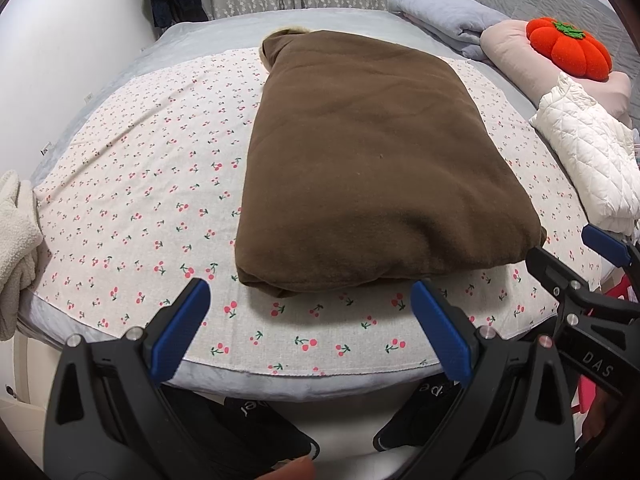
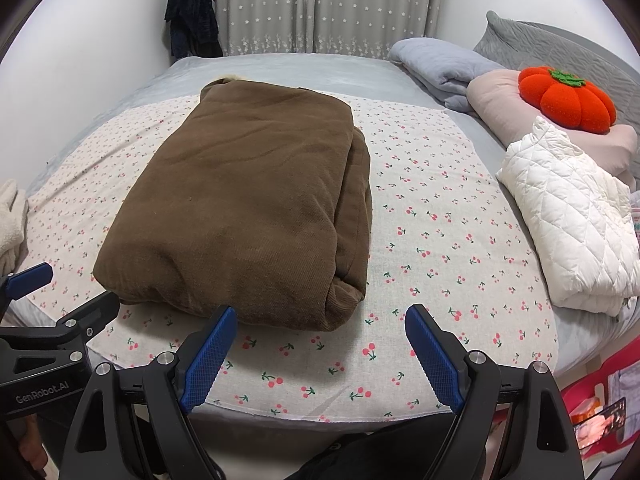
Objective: Fold large clothes
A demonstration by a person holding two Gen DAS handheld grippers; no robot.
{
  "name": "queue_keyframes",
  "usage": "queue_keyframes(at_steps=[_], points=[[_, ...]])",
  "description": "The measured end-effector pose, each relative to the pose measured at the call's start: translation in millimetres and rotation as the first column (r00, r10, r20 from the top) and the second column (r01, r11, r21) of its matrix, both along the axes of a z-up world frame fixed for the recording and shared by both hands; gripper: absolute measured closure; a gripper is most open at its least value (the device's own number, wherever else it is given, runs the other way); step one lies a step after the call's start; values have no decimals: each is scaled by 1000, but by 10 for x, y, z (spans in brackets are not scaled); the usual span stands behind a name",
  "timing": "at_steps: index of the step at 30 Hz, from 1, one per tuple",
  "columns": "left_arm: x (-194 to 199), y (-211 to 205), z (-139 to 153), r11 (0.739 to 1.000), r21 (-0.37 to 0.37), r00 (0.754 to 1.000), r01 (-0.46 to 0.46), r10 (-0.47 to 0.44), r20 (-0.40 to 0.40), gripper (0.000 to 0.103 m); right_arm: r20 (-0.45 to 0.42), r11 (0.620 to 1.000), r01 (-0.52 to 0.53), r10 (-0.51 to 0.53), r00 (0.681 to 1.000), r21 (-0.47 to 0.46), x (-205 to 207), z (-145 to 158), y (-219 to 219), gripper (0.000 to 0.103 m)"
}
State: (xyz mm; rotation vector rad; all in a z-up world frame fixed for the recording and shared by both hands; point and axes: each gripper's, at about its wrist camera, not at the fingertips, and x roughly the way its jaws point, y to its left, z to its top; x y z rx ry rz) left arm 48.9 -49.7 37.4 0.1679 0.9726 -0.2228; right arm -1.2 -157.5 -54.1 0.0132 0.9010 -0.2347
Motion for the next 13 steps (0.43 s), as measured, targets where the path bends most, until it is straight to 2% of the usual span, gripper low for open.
queue_keyframes(at_steps=[13], points=[[48, 38, -51, 1000, -19, 1000, -7, 6, -22, 3, -2, 1000, -22, 22, 1000, 9, 43, -14, 9, 15]])
